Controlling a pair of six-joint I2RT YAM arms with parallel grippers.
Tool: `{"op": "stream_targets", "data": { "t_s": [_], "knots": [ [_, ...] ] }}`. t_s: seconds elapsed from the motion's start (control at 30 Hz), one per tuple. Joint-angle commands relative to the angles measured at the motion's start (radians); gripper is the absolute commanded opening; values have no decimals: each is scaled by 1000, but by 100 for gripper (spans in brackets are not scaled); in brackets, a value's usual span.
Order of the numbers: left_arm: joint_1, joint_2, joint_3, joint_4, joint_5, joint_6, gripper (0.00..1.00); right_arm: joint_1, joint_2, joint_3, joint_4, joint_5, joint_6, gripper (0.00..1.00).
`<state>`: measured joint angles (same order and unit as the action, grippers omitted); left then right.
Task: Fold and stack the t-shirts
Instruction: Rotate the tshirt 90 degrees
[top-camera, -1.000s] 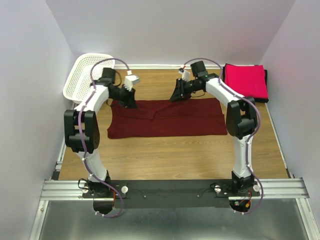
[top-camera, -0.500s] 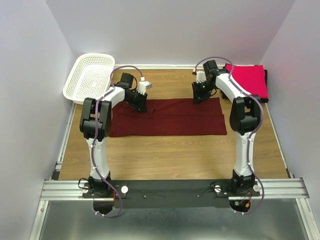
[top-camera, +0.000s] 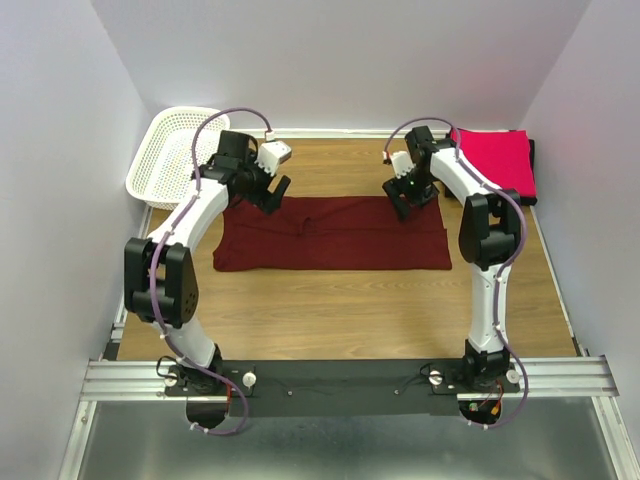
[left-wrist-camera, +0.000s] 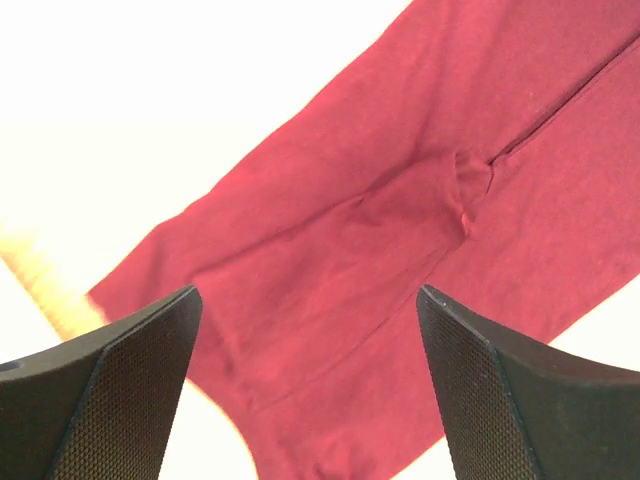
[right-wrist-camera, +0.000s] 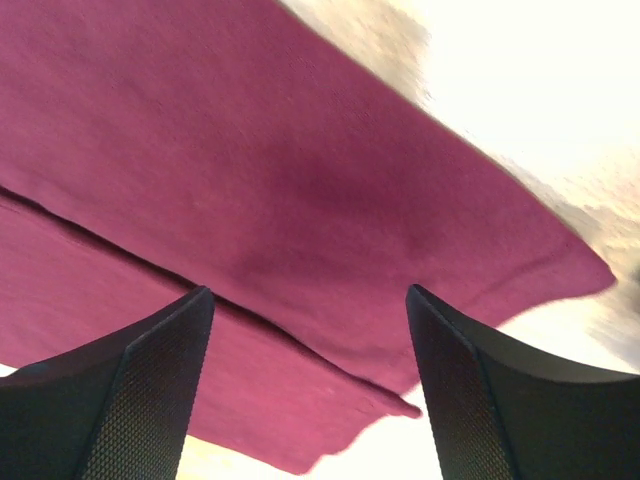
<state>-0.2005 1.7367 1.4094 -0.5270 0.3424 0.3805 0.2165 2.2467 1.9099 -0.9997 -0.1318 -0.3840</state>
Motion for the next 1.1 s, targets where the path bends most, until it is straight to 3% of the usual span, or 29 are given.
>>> {"op": "stream_targets", "data": {
  "t_s": [0.0, 0.27, 0.53, 0.67, 0.8, 0.87, 0.93, 1.0, 1.07],
  "knots": [
    [1, -29, -90, -88, -98, 44, 96, 1, 4, 23, -76, 96, -76, 85],
    [0, 0, -179, -80, -111, 24, 96, 1, 7, -80, -108, 101, -108, 85],
    [1, 138, -106, -44, -172, 12, 97, 21, -71, -258, -117, 9, -118, 86],
    [1, 305, 40, -51, -198, 31, 97, 86, -169, -423, -119, -83, -101, 86],
    [1, 556, 446, -119, -157, -3, 97, 219, -285, -546, -125, -204, -69, 87],
    [0, 657, 703, -175, -99, -17, 97, 286, -338, -545, -141, -285, -59, 90],
    [-2, 698, 850, -198, -56, -40, 97, 294, -361, -488, -158, -382, -35, 91],
    [-4, 695, 962, -197, -1, -57, 97, 293, -372, -407, -175, -375, -13, 91],
    [-4, 647, 950, -138, 0, -63, 97, 290, -374, -367, -177, -333, -18, 91]
  ]
}}
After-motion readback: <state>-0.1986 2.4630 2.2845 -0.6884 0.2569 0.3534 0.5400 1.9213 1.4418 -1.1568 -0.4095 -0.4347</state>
